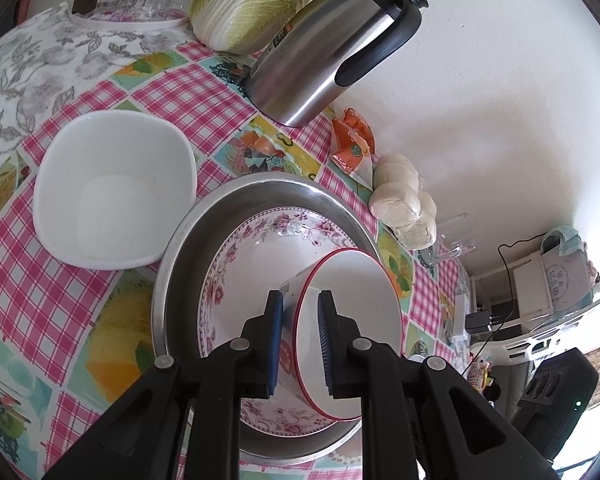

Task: Organize plates and bowls
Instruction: 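Lower the bowl onto the plate and open both grippers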

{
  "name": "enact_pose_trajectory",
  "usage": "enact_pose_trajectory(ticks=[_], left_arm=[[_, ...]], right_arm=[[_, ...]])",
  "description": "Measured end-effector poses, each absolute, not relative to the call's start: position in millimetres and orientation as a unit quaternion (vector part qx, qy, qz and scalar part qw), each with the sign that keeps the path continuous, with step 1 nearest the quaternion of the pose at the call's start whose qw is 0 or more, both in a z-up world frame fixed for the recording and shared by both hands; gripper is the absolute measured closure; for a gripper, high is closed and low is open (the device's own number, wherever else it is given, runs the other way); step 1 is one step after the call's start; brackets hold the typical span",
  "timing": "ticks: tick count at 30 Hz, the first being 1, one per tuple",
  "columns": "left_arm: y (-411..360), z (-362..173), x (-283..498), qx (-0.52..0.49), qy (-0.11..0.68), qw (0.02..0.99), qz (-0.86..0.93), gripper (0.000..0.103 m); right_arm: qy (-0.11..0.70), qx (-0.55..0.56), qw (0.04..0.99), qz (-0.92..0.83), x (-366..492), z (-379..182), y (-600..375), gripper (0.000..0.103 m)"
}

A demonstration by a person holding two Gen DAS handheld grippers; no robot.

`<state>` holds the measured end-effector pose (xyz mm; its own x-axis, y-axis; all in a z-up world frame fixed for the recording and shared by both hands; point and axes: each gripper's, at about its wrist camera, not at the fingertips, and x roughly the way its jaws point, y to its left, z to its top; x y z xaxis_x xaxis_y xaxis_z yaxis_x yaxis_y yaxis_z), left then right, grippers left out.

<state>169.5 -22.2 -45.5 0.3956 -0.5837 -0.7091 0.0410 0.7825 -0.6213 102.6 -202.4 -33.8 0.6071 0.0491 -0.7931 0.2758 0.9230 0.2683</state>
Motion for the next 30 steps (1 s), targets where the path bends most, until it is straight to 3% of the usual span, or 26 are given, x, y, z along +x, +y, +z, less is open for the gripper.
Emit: enact_pose_trajectory(ticks=[13,18,22,30], left_arm=[[-17.5,-35.7,164.2,-0.230,0.518,0.802,-0.188,0.082],[-11.4,-28.3,161.0,-0.227,0.522,0.802,-0.182,0.055],[-4.1,-22.6,160.2,-0.222,0.520,0.806,-0.175,0.047],[10.8,-17.4,158.6,-0.193,0.519,0.819,-0.149,0.030]], right_arm=[[0.450,0.167,0.872,-0.100,95.4,-26.9,-205.0,0.069],[0.449,0.153,0.873,-0.111,88.9,-17.0,-205.4,0.058],[0.443,0.138,0.878,-0.116,84.2,-6.3,-201.2,0.046],[0.438,0.133,0.881,-0.117,74.8,7.6,-197.4,0.032]])
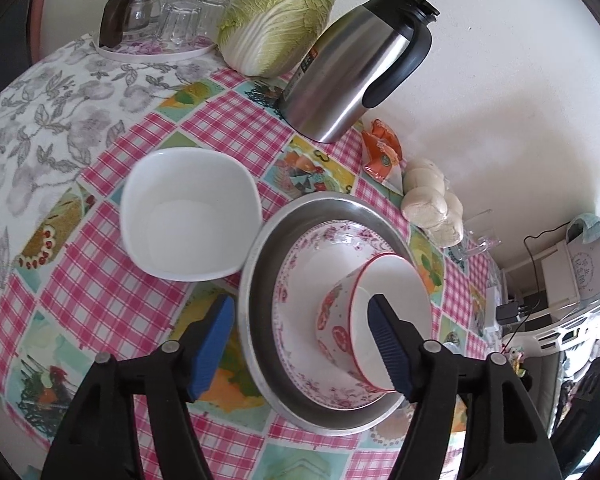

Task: Organize plates and bowls
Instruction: 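Lower the bowl onto the plate and open both grippers, then withdraw both grippers from the stacked dishes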

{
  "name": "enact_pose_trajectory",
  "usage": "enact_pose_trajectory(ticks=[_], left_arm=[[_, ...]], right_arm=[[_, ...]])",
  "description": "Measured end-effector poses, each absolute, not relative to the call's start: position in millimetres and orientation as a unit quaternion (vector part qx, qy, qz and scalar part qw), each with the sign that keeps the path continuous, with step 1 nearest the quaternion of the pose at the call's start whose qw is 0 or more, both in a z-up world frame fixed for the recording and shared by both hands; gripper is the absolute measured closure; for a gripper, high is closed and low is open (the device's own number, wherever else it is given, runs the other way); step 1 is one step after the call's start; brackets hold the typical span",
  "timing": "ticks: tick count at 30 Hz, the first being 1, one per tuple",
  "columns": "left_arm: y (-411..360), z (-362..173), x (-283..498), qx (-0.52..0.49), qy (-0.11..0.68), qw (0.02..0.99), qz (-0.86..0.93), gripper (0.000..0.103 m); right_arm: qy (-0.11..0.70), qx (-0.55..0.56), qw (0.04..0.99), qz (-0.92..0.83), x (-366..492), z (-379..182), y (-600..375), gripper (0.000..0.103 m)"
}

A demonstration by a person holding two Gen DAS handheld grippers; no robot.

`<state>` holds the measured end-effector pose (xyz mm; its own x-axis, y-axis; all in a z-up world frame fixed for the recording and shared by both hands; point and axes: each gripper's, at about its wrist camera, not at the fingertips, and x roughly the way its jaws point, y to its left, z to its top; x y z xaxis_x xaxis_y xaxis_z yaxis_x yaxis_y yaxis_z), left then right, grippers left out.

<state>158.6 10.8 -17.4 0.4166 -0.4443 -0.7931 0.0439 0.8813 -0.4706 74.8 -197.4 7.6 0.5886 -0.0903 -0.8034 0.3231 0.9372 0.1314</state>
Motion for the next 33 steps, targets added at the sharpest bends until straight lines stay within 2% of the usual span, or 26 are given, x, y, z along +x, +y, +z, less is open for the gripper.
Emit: enact_pose_trajectory(ticks=[7,11,15,25,33], left_arm=[[14.8,-15.9,152.4,-0.166,0.521,0.825,-0.144,0.023],[13.5,-12.7,147.7,-0.146,0.518,0.830,-0.142,0.021],[11.6,-8.8,142.6,-0.120,0.514,0.838,-0.137,0.011],[8.1,-2.8,130.9,-0.076,0.504,0.851,-0.128,0.011],[-0.6,5.7,122.3,-0.048,0.488,0.861,-0.131,0.005]], right_arm=[[0.430,0.131,0.885,-0.121,63.5,19.2,-195.5,0.021],[0.429,0.131,0.886,-0.120,55.9,21.9,-192.8,0.019],[0.432,0.125,0.885,-0.119,51.2,22.5,-191.0,0.013],[0.424,0.131,0.887,-0.124,38.0,30.4,-194.6,0.006],[0.410,0.131,0.894,-0.124,30.6,40.5,-193.1,0.000]])
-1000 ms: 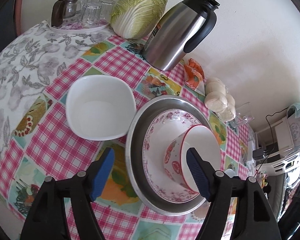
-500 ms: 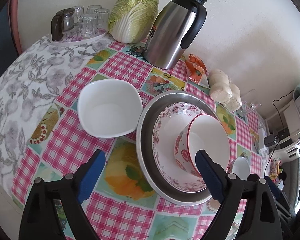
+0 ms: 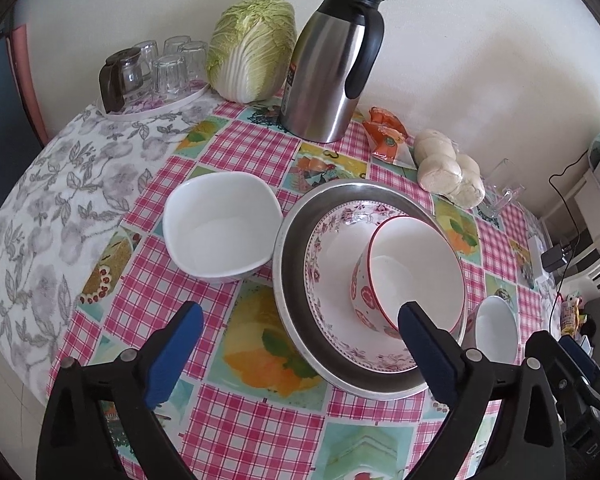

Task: Organize plates and bowls
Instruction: 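Withdraw both grippers from the stacked dishes, then move both grippers to the rim of the white 'MAX' bowl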

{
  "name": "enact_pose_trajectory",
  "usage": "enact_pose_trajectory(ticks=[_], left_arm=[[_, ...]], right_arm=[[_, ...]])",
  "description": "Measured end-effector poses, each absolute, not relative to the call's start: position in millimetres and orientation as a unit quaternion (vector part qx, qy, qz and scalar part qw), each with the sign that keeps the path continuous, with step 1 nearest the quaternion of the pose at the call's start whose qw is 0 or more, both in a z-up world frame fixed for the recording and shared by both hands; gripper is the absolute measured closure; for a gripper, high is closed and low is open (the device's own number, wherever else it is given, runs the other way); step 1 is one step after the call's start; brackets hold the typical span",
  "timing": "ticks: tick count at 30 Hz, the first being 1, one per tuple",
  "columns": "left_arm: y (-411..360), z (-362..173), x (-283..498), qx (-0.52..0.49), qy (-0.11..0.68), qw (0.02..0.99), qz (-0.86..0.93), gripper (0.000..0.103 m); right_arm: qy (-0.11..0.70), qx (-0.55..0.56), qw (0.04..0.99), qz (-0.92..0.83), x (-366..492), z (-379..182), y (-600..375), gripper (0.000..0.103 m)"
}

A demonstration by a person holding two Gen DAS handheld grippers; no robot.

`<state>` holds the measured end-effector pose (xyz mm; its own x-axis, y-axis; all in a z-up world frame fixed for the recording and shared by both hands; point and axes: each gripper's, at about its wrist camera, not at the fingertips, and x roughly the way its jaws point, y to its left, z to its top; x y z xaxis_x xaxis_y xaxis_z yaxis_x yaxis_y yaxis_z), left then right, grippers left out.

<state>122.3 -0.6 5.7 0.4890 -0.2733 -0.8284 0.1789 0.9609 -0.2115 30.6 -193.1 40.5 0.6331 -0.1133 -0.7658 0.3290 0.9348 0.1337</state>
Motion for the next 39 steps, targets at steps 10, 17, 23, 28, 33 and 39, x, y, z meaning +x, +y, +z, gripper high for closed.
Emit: enact_pose_trajectory(ticks=[10,17,23,28,33,39], left_arm=[[2.6,12.1,122.3,-0.050,0.477,0.868,-0.128,0.004],[33.9,14.7,130.0,-0.066,0.467,0.877,-0.087,0.004],[74.3,15.7,139.5,-0.099,0.458,0.882,-0.043,0.004],[96.0,13.4,146.8,-0.110,0.458,0.882,-0.024,0.004],[108.0,9.1,153.7,-0.117,0.459,0.880,-0.017,0.004],[117.0,6.0,161.5,-0.124,0.455,0.882,-0.018,0.004]], right_arm=[[0.410,0.124,0.895,-0.123,35.3,36.4,-186.8,0.000],[0.423,0.106,0.894,-0.107,45.1,28.2,-167.3,0.000],[0.425,0.091,0.896,-0.094,55.2,24.0,-146.3,0.000],[0.426,0.078,0.898,-0.080,64.5,20.3,-126.4,0.000],[0.425,0.069,0.900,-0.071,72.7,15.0,-110.4,0.000],[0.413,0.058,0.907,-0.065,80.4,12.9,-92.3,0.000]])
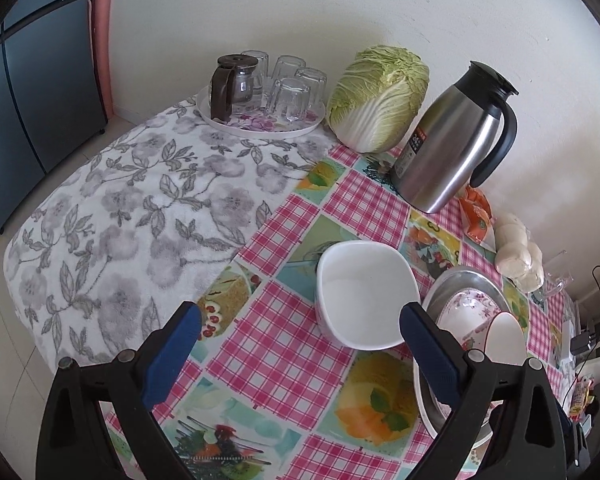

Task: Organize plates and bowls
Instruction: 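Move both grippers to the rim of the white 'MAX' bowl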

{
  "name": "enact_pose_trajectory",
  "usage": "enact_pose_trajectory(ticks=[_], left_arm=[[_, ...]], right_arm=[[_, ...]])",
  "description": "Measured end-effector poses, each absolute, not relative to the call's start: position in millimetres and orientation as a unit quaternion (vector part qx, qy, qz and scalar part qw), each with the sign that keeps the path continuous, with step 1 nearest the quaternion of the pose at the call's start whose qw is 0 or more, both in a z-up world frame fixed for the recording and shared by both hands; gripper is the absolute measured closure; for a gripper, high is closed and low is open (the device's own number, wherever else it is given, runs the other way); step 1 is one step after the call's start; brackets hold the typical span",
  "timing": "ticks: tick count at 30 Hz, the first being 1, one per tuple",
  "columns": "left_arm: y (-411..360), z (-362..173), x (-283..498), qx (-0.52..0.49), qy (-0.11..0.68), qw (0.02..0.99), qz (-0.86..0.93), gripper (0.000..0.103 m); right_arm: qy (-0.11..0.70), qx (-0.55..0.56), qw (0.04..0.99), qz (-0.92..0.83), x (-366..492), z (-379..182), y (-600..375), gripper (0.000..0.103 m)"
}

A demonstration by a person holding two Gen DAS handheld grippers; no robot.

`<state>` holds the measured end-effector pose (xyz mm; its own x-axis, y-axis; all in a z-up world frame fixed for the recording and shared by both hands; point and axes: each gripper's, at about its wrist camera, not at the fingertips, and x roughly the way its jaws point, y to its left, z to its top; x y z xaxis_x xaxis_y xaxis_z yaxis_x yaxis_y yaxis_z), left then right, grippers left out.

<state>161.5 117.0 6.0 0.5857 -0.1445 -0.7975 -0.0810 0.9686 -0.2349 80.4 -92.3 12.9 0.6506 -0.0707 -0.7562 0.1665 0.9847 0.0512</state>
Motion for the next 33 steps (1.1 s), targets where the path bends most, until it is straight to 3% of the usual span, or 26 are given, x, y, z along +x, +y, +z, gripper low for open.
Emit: enact_pose_trajectory(ticks=[17,33], left_arm=[[134.7,-19.2,183.4,-0.162,0.470,0.867,-0.022,0.004],[159.0,-61.0,199.9,-0.272,0.504,0.818,-0.050,0.004]], right_arm=[[0.403,0.051,0.912,-0.054,100.4,-1.2,-64.4,0.000],[0.364,0.118,0.923,-0.035,106.5,11.6,-58.9,0.000]])
